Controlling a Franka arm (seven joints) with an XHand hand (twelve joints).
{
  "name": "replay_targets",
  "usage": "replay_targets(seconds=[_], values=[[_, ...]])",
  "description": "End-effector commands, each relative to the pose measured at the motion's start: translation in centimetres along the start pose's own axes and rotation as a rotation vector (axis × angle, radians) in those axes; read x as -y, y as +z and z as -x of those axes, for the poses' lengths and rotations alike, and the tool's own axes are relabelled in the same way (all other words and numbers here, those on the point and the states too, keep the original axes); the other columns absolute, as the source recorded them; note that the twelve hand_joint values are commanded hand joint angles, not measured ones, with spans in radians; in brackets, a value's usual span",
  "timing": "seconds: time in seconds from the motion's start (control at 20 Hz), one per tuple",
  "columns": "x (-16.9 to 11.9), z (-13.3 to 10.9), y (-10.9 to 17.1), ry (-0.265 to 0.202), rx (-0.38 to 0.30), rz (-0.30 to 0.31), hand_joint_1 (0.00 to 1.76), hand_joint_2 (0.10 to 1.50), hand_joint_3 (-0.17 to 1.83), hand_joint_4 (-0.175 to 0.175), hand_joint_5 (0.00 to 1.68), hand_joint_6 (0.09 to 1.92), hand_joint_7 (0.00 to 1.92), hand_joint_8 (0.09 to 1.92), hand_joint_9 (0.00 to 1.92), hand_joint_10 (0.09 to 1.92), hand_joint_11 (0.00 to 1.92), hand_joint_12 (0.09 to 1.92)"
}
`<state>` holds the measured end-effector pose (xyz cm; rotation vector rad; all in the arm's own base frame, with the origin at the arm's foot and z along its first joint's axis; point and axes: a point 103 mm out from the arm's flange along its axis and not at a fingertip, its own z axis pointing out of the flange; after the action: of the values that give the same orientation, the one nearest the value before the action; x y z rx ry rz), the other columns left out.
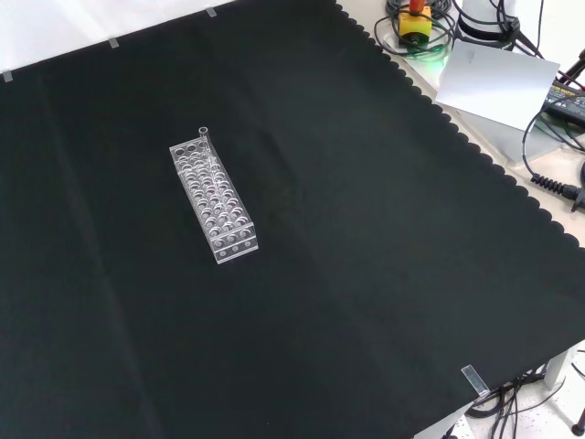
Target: Pick up the test tube.
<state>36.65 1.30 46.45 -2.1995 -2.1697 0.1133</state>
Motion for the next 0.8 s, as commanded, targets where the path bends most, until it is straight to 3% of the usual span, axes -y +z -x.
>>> replay_targets(seconds=[0.05, 0.2, 0.35, 0.45, 0.8], values=[[-5.1, -0.5, 1.9, -0.029, 0.019, -0.069, 0.36, 0.93, 0.13, 0.011, 0.00, 0.09, 0.04, 0.09, 0.03, 0.12, 0.00, 1.08], [-7.0, -0.1, 3.2, -0.021, 0.019, -0.088, 0.38, 0.94, 0.10, 0.005, 0.00, 0.09, 0.05, 0.14, 0.00, 0.30, 0.00, 1.17], [-8.8, 0.6, 4.5, -0.007, 0.012, -0.110, 0.40, 0.95, 0.08, -0.005, 0.02, 0.09, 0.01, 0.44, 0.00, 0.48, 0.00, 1.29], [-9.9, 1.1, 5.3, 0.003, 0.001, -0.125, 0.42, 0.96, 0.07, -0.012, 0.04, 0.09, 0.00, 0.54, 0.00, 0.55, 0.00, 1.32], [-13.3, 2.8, 9.0, 0.029, 0.002, -0.199, 0.44, 0.96, 0.06, -0.026, 0.09, 0.09, 0.00, 0.66, 0.00, 0.67, 0.00, 1.40]])
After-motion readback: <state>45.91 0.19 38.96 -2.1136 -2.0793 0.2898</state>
